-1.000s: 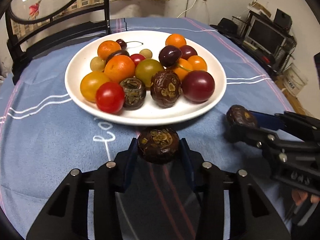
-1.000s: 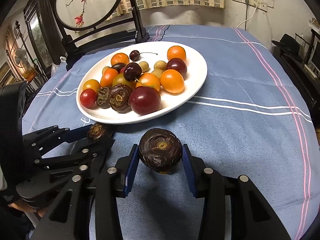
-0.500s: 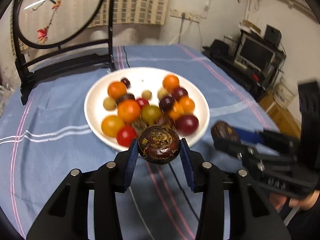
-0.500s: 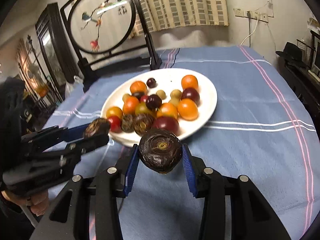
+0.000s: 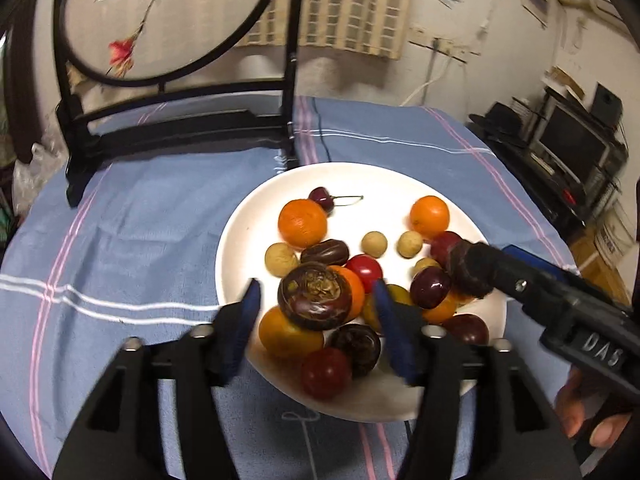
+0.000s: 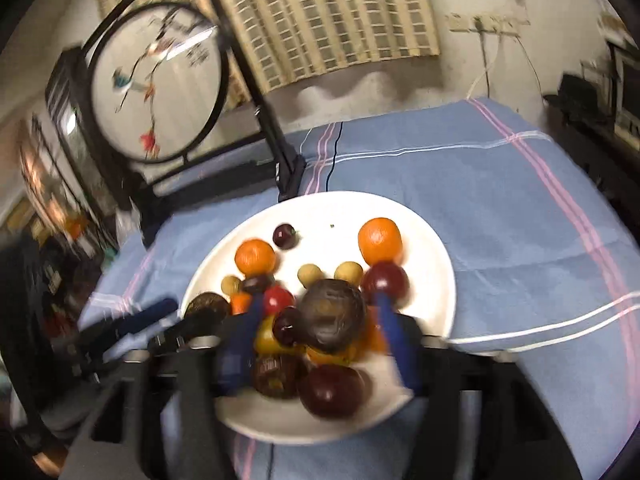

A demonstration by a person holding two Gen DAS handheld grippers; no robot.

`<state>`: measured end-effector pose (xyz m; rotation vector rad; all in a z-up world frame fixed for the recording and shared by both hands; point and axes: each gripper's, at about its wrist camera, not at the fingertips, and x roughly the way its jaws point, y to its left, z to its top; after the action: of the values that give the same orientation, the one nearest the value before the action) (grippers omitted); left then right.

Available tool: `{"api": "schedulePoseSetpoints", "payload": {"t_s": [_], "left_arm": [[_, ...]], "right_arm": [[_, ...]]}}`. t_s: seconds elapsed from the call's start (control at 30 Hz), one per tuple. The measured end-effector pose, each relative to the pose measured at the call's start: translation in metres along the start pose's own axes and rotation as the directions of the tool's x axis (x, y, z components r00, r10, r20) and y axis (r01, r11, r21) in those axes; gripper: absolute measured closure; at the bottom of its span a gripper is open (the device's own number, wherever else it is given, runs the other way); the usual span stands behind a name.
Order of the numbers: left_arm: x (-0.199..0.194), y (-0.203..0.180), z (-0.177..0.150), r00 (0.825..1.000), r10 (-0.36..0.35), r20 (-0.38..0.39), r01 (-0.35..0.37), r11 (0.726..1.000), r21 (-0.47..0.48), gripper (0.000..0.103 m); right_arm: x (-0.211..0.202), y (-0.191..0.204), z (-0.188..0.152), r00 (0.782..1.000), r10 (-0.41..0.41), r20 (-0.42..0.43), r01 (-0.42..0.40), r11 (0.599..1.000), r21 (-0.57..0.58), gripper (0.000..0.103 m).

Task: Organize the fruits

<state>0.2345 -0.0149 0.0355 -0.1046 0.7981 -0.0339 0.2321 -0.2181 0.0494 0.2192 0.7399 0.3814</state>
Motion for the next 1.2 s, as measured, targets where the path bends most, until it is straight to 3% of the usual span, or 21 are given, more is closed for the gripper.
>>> {"api": "schedulePoseSetpoints", "payload": {"t_s": [0.1,0.13,0.2,0.3,0.43,0.5,0.63,0.8,0.93,1.1,1.2], "left_arm": [[-0.006,0.0,-0.008,0.999,0.043,0.026,-0.043,0.999,0.016,0.023],[-0.007,0.0,-0.01,0.998,0.062,0.029,-0.063,0.998,0.023,0.019],[-0.01,0.001,-0.016,0.996,0.087,0.021,-0.088,0.996,0.021,0.015],[-0.015,0.003,-0.027,0.998,0.062,0.0,-0.062,0.998,0.004,0.014],[-0.025,0.002,-0.042,0.998,0.068,0.0,-0.068,0.998,0.012,0.009],[-0.03,0.003,-0.049,0.997,0.078,-0.005,-0.078,0.997,0.005,0.008],[-0.041,0.003,-0.063,0.996,0.084,-0.013,-0.084,0.996,-0.005,0.008],[-0.059,0.003,-0.08,0.997,0.078,-0.009,-0.078,0.997,-0.027,0.008],[-0.066,0.004,-0.091,0.997,0.074,-0.01,-0.075,0.997,-0.03,0.008],[-0.066,0.011,-0.1,0.996,0.084,-0.012,-0.085,0.995,-0.05,0.008],[-0.065,0.017,-0.102,0.996,0.087,-0.023,-0.089,0.994,-0.067,0.008]], "right_arm": [[-0.001,-0.005,-0.005,1.0,-0.012,-0.027,0.012,1.0,-0.013,0.036],[-0.003,-0.007,-0.007,1.0,-0.02,-0.025,0.019,1.0,-0.007,0.031],[-0.008,-0.012,-0.013,0.999,-0.024,-0.041,0.024,1.0,0.01,0.026],[-0.017,-0.016,-0.026,0.997,-0.046,-0.066,0.046,0.999,0.009,0.024],[-0.03,-0.013,-0.052,0.982,-0.173,-0.082,0.169,0.985,-0.046,0.014],[-0.036,-0.01,-0.068,0.977,-0.195,-0.082,0.188,0.979,-0.081,0.013],[-0.043,-0.006,-0.088,0.978,-0.161,-0.129,0.151,0.985,-0.086,0.013],[-0.054,0.003,-0.098,0.981,-0.175,-0.087,0.163,0.978,-0.128,0.009],[-0.054,0.002,-0.104,0.98,-0.173,-0.101,0.161,0.98,-0.117,0.009],[-0.058,0.009,-0.11,0.967,-0.252,-0.045,0.238,0.951,-0.196,0.009],[-0.058,0.009,-0.111,0.973,-0.223,-0.061,0.209,0.96,-0.188,0.009]]}}
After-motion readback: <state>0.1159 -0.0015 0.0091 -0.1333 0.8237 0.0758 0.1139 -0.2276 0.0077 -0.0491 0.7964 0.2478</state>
